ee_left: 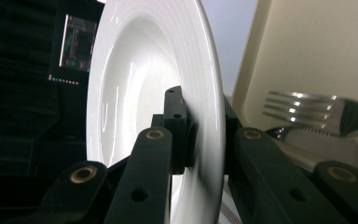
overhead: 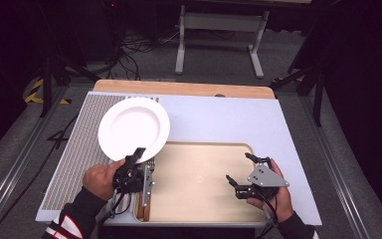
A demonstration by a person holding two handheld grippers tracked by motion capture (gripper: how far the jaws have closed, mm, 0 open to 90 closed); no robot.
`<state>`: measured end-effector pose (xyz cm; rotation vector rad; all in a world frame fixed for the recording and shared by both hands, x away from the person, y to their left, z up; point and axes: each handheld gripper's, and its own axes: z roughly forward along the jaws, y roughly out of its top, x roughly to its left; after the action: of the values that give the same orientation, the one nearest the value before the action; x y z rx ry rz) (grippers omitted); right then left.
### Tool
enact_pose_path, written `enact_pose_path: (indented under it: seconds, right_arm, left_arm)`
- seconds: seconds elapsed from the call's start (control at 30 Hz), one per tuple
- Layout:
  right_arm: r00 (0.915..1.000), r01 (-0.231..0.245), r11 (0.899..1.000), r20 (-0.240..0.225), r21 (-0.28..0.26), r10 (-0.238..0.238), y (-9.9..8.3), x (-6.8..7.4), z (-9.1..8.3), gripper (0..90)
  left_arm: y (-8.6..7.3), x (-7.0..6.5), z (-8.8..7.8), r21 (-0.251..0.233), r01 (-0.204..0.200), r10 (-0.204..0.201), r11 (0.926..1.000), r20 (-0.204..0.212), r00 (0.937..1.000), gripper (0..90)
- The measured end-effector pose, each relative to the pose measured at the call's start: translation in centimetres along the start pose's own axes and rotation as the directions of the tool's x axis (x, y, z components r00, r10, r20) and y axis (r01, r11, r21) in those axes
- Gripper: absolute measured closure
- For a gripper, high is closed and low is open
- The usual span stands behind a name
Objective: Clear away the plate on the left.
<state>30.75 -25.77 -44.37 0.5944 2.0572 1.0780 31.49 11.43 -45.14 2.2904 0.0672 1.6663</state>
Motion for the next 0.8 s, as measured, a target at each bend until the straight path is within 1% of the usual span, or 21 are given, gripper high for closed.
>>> enact_pose_path:
  seconds: [0.03, 0.1, 0.17, 0.23, 0.27, 0.33, 0.4, 0.43, 0.47, 0.5, 0.6, 0.63, 0.67, 0.7, 0.73, 0.77, 0.8]
  right_arm:
    - [1.0000, 0.004, 1.000, 0.003, -0.001, -0.004, 0.0, 0.0, 0.0, 11.3]
    - [1.0000, 0.003, 1.000, 0.007, -0.003, -0.003, 0.0, 0.0, -0.1, 11.3]
    - [0.9999, 0.001, 1.000, 0.014, -0.005, -0.001, 0.0, -0.2, -0.2, 11.3]
    - [0.9998, -0.003, 1.000, 0.019, -0.008, 0.004, 0.0, -0.3, -0.3, 11.3]
    - [0.9997, -0.006, 1.000, 0.024, -0.010, 0.006, 0.0, -0.4, -0.4, 11.3]
    - [0.9995, -0.011, 1.000, 0.031, -0.013, 0.011, 0.0, -0.5, -0.5, 11.3]
    - [0.9988, -0.017, 1.000, 0.045, -0.022, 0.018, 0.1, -0.8, -0.8, 11.3]
    - [0.9987, -0.016, 1.000, 0.048, -0.024, 0.017, 0.1, -0.8, -0.8, 11.3]
    - [0.9984, -0.019, 0.999, 0.054, -0.027, 0.020, 0.1, -0.9, -0.9, 11.3]
    - [0.9981, -0.020, 0.999, 0.058, -0.028, 0.022, 0.1, -1.0, -1.0, 11.3]
    - [0.9971, -0.028, 0.999, 0.070, -0.031, 0.030, 0.0, -1.3, -1.1, 11.4]
    - [0.9969, -0.031, 0.999, 0.072, -0.033, 0.033, 0.0, -1.4, -1.2, 11.4]
    - [0.9969, -0.031, 0.999, 0.072, -0.033, 0.033, 0.0, -1.4, -1.2, 11.4]
    - [0.9961, -0.029, 0.999, 0.083, -0.034, 0.031, 0.0, -1.5, -1.3, 11.4]
    - [0.9959, -0.032, 0.999, 0.084, -0.037, 0.035, 0.0, -1.5, -1.3, 11.4]
    - [0.9958, -0.031, 0.999, 0.085, -0.038, 0.034, 0.1, -1.6, -1.4, 11.4]
    - [0.9955, -0.031, 0.999, 0.089, -0.039, 0.034, 0.1, -1.6, -1.4, 11.4]
  left_arm:
    - [0.3, -0.1, -0.1, -0.009, -0.008, 0.008, 0.9999, 0.001, 1.0000, 82.0]
    - [0.9, -0.3, -0.1, -0.030, -0.010, 0.010, 0.9995, 0.006, 0.9999, 82.0]
    - [1.4, -0.5, -0.3, -0.039, -0.016, 0.017, 0.9991, 0.015, 0.9998, 82.0]
    - [1.9, -0.8, -0.4, -0.053, -0.037, 0.038, 0.9979, 0.020, 0.9991, 82.0]
    - [2.3, -1.0, -0.5, -0.069, -0.046, 0.048, 0.9965, 0.025, 0.9985, 82.0]
    - [2.5, -1.2, -0.6, -0.074, -0.048, 0.051, 0.9961, 0.029, 0.9983, 81.9]
    - [3.0, -1.6, -0.7, -0.095, -0.052, 0.056, 0.9942, 0.041, 0.9976, 81.9]
    - [3.0, -1.6, -0.7, -0.095, -0.052, 0.056, 0.9942, 0.041, 0.9976, 81.9]
    - [3.5, -1.9, -0.8, -0.105, -0.061, 0.067, 0.9926, 0.049, 0.9966, 81.9]
    - [3.7, -2.0, -0.8, -0.113, -0.066, 0.072, 0.9913, 0.047, 0.9963, 81.8]
    - [4.1, -2.2, -0.9, -0.120, -0.076, 0.083, 0.9898, 0.047, 0.9955, 81.9]
    - [4.5, -2.4, -1.0, -0.125, -0.085, 0.093, 0.9885, 0.057, 0.9940, 81.9]
    - [4.5, -2.4, -1.0, -0.125, -0.085, 0.093, 0.9885, 0.057, 0.9940, 81.8]
    - [4.8, -2.5, -1.1, -0.138, -0.086, 0.095, 0.9868, 0.059, 0.9937, 81.7]
    - [5.0, -2.6, -1.2, -0.142, -0.095, 0.105, 0.9854, 0.064, 0.9924, 81.8]
    - [5.2, -2.7, -1.3, -0.154, -0.095, 0.105, 0.9835, 0.061, 0.9926, 81.8]
    - [5.4, -2.8, -1.4, -0.153, -0.098, 0.110, 0.9834, 0.067, 0.9917, 81.8]
